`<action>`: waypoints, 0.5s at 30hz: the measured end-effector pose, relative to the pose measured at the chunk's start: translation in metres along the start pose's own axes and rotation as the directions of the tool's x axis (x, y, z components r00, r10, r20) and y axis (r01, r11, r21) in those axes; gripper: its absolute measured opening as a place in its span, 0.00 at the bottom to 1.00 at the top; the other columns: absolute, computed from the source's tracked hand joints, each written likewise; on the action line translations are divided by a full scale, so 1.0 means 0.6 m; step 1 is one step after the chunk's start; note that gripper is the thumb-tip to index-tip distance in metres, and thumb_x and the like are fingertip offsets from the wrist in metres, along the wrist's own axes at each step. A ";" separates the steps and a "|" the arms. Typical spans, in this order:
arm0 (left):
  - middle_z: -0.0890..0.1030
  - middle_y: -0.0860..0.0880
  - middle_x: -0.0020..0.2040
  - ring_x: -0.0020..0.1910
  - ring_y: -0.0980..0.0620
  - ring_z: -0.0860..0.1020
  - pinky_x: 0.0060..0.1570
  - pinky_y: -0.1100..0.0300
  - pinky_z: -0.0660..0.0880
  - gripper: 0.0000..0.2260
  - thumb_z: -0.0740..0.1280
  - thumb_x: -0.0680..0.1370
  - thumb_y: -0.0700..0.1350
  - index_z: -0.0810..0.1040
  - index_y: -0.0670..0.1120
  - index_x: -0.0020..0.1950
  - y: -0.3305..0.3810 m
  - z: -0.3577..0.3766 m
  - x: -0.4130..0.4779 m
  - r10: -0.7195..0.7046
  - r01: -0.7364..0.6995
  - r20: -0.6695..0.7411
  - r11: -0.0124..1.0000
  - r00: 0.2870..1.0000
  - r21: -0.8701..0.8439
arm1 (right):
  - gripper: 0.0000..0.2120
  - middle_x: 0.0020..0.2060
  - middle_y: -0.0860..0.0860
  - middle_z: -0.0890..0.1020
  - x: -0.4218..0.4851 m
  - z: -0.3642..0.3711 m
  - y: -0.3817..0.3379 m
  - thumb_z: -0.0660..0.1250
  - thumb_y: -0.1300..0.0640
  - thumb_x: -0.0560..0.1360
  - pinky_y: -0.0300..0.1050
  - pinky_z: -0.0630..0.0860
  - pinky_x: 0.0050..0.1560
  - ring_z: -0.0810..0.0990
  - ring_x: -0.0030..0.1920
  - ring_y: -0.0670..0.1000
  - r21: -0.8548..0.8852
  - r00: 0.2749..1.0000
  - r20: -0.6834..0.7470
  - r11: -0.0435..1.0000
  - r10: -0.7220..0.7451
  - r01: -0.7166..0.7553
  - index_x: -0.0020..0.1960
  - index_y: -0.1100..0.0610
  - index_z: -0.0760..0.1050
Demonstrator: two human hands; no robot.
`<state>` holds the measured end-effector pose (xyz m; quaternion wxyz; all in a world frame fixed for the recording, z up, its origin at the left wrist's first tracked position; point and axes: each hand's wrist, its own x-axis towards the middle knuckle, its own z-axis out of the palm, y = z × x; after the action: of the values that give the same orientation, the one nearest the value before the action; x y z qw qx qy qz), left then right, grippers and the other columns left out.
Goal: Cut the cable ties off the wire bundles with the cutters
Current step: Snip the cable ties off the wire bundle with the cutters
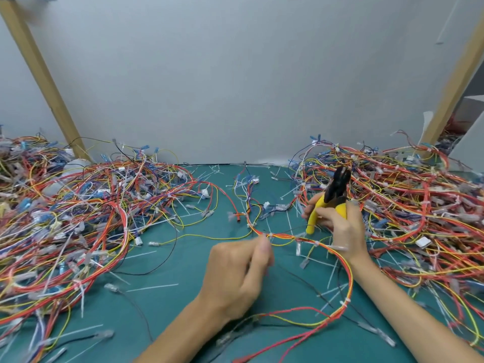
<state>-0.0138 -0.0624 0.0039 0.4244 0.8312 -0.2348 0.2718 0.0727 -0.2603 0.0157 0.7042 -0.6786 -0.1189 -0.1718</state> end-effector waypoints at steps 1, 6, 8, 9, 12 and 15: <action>0.75 0.51 0.28 0.29 0.52 0.75 0.35 0.51 0.74 0.23 0.50 0.82 0.56 0.73 0.47 0.35 -0.007 -0.002 0.004 -0.064 0.064 -0.029 0.998 0.998 0.018 | 0.06 0.32 0.61 0.79 0.000 -0.002 0.001 0.62 0.69 0.73 0.48 0.80 0.35 0.80 0.35 0.57 0.028 1.000 -0.011 0.999 0.023 -0.022 0.41 0.64 0.77; 0.78 0.49 0.30 0.33 0.46 0.77 0.37 0.47 0.74 0.17 0.54 0.80 0.56 0.72 0.47 0.39 -0.043 -0.018 0.024 -0.239 0.252 -0.096 0.954 0.966 0.161 | 0.09 0.27 0.56 0.76 0.002 -0.009 0.005 0.59 0.62 0.62 0.46 0.77 0.29 0.75 0.30 0.54 0.047 0.997 0.022 0.996 0.076 -0.077 0.30 0.55 0.77; 0.80 0.50 0.32 0.36 0.46 0.78 0.40 0.48 0.76 0.12 0.59 0.80 0.51 0.74 0.48 0.41 -0.055 -0.023 0.035 -0.320 0.333 -0.099 0.924 0.942 0.186 | 0.08 0.27 0.55 0.76 0.004 -0.011 0.007 0.59 0.62 0.61 0.47 0.77 0.30 0.76 0.30 0.53 0.016 0.996 0.048 0.997 0.076 -0.077 0.30 0.54 0.77; 0.81 0.51 0.33 0.37 0.47 0.79 0.42 0.49 0.76 0.09 0.61 0.79 0.48 0.76 0.49 0.42 -0.061 -0.026 0.042 -0.359 0.370 -0.089 0.906 0.929 0.206 | 0.08 0.27 0.55 0.76 0.005 -0.011 0.008 0.60 0.62 0.61 0.47 0.77 0.30 0.76 0.30 0.53 0.004 0.996 0.052 0.997 0.078 -0.079 0.30 0.55 0.77; 0.82 0.57 0.38 0.37 0.55 0.78 0.45 0.56 0.76 0.07 0.62 0.76 0.43 0.78 0.52 0.42 -0.070 -0.031 0.060 -0.451 0.430 -0.007 0.847 0.892 0.312 | 0.07 0.28 0.57 0.76 0.008 -0.012 0.014 0.60 0.62 0.61 0.47 0.78 0.31 0.77 0.31 0.53 -0.016 0.994 0.051 0.995 0.095 -0.094 0.31 0.57 0.76; 0.81 0.56 0.37 0.41 0.52 0.78 0.45 0.58 0.75 0.07 0.62 0.76 0.43 0.80 0.50 0.44 -0.066 -0.025 0.070 -0.477 0.420 0.080 0.831 0.875 0.365 | 0.06 0.28 0.59 0.77 0.008 -0.011 0.012 0.60 0.61 0.60 0.48 0.79 0.32 0.77 0.31 0.54 -0.030 0.993 0.049 0.994 0.109 -0.108 0.32 0.60 0.76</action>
<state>0.0382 -0.0355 0.0154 0.3070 0.9427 -0.0175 0.1295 0.0797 -0.2674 0.0105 0.6999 -0.6977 -0.0972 -0.1177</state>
